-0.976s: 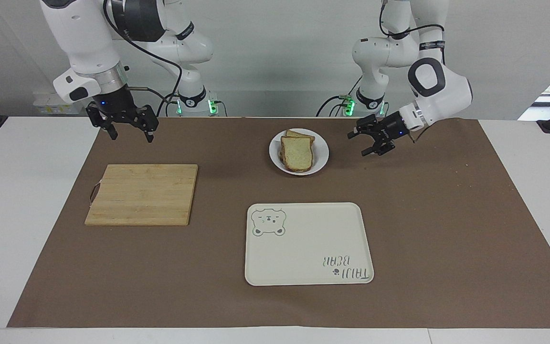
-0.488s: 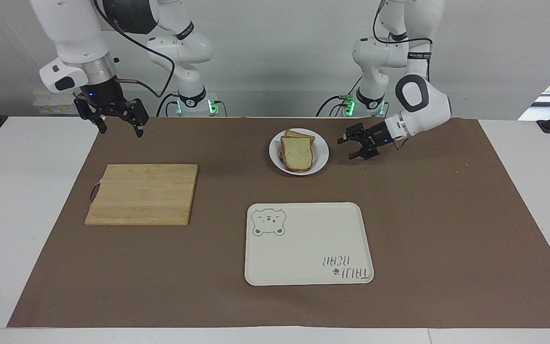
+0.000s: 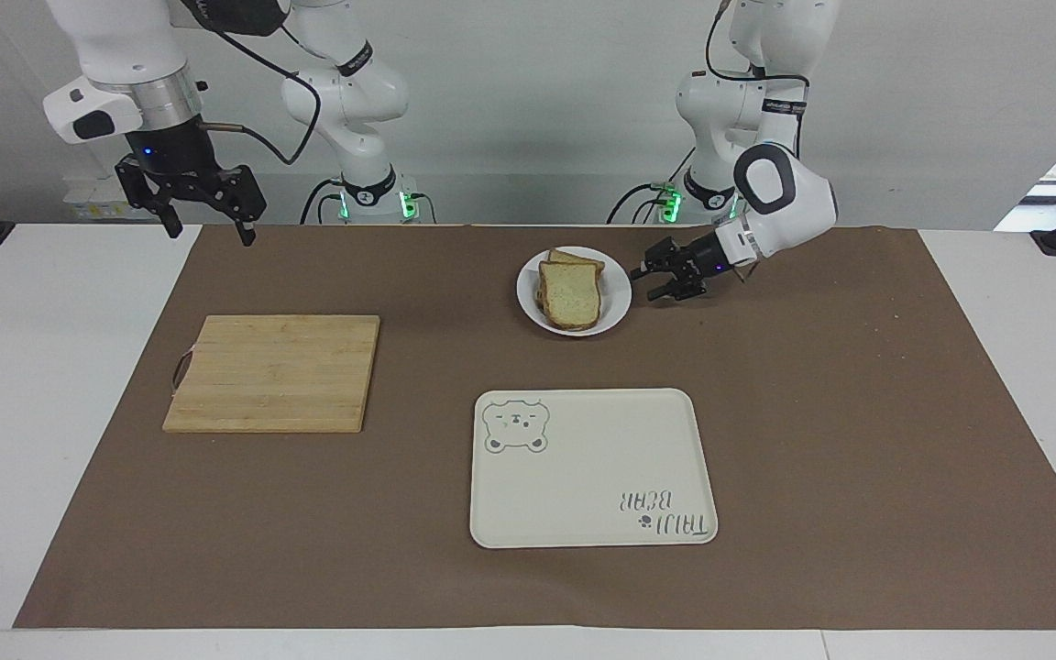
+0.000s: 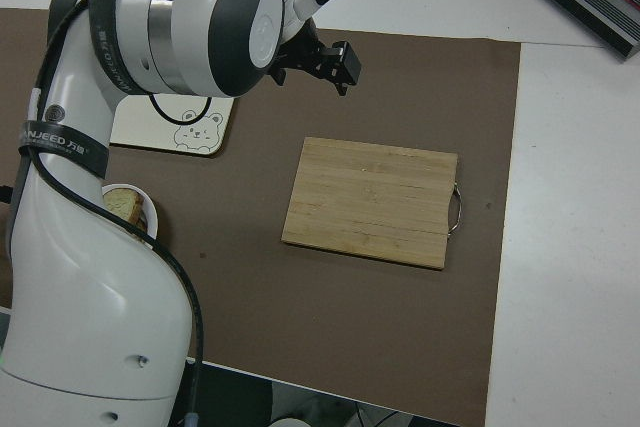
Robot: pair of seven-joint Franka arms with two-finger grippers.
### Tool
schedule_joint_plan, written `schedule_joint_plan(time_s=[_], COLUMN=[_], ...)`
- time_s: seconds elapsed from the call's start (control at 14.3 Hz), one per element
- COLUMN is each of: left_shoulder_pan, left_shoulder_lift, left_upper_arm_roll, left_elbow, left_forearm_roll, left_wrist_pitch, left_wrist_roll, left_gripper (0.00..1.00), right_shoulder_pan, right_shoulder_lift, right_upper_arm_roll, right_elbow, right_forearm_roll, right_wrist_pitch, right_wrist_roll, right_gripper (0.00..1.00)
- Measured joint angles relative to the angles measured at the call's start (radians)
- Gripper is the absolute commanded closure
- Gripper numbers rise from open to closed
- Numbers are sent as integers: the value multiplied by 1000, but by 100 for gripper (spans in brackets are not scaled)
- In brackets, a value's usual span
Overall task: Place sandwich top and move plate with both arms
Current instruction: 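Withdraw the right gripper while the left gripper reaches the plate rim, then grip the white plate rim with the left gripper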
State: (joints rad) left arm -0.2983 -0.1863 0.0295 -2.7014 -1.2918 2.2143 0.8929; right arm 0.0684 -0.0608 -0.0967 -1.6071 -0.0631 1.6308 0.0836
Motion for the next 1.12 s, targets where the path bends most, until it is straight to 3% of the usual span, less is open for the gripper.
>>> schedule_joint_plan(time_s=[0.14,0.35,0.42,0.77,0.84,1.12], left_shoulder_pan=[-36,-46,-50,-111,-138,-173], left_shoulder_lift=[26,49,53,54,54,42], left_upper_arm_roll=[0,0,0,0,0,5], left_elbow=[-3,-3,-4,-18,-22,-22], left_forearm_roll=[-37,-51,-56,-63,-64,-80], left_wrist_pitch=[28,32,32,69,98,106], left_wrist_roll=[0,0,0,-7,-18,-48], left_gripper=[36,58,73,88,100,100], right_shoulder_pan=[1,4,4,4,4,4], right_shoulder_lift=[0,-1,-2,-8,-9,-10], right_upper_arm_roll=[2,8,11,12,12,20], right_elbow=[-17,-39,-43,-46,-46,-46], right_forearm_roll=[0,0,4,23,24,25], right_wrist_pitch=[-1,-2,-5,-47,-47,-47], right_wrist_roll=[-2,-2,-2,-2,-2,-2], right_gripper=[0,0,0,0,0,0])
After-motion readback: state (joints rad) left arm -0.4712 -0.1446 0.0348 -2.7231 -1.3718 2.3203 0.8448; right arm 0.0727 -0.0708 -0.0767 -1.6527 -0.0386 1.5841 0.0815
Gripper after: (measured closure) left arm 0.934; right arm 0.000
